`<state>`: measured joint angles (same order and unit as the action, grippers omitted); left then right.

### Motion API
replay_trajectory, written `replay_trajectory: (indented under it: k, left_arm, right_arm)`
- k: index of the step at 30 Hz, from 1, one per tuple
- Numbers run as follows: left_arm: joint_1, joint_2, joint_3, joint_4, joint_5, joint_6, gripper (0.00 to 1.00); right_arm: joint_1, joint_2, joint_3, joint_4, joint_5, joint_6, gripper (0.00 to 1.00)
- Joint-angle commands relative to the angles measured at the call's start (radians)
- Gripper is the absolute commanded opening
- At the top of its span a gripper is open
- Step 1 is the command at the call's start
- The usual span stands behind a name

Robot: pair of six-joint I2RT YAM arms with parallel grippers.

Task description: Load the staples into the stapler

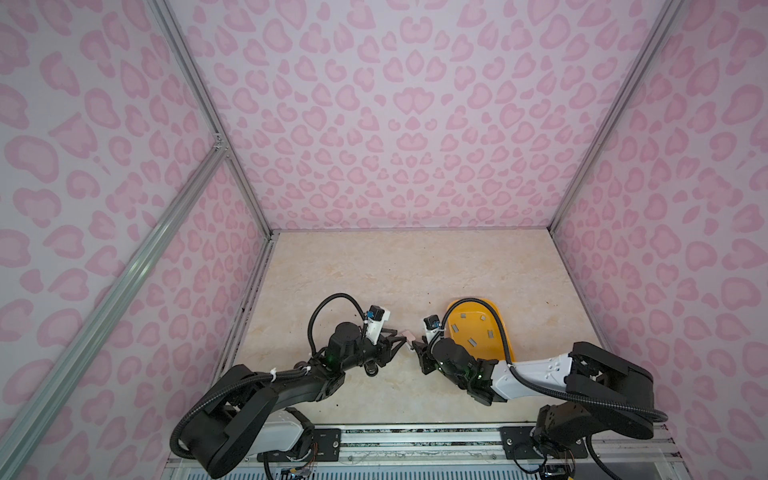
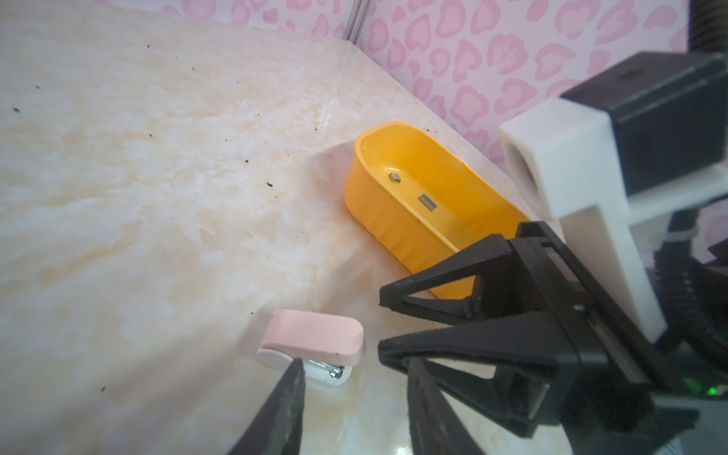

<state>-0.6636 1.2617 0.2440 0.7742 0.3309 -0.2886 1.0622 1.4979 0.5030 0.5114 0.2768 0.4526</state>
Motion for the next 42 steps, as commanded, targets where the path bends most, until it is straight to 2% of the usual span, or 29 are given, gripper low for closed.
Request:
replay_trajectory:
  k: [1, 6, 11, 28, 33, 42]
  left_arm:
    - [-0.019, -0.070, -0.042, 0.066, -0.165, 0.027, 0.44]
    - [-0.030, -0.198, -0.112, 0.067, -0.271, 0.021, 0.45]
    - [-0.030, -0.264, -0.136, 0.046, -0.305, 0.020, 0.48]
    - [-0.030, -0.249, -0.130, 0.054, -0.297, 0.005, 0.48]
    - [-0.030, -0.239, -0.124, 0.055, -0.298, 0.006, 0.48]
    - [-0.030, -0.223, -0.115, 0.059, -0.297, 0.011, 0.48]
  right_arm:
    - [-0.001, -0.007, 0.025, -0.061, 0.009, -0.012, 0.34]
    - [-0.022, 0.071, 0.117, -0.146, 0.022, 0.012, 0.29]
    - [-0.024, 0.155, 0.114, -0.100, 0.015, 0.034, 0.27]
    - [-0.024, 0.280, 0.058, 0.020, 0.010, 0.096, 0.25]
    - [-0.024, 0.339, 0.039, 0.060, 0.013, 0.122, 0.28]
    - [-0.028, 0.291, 0.065, 0.013, 0.019, 0.106, 0.29]
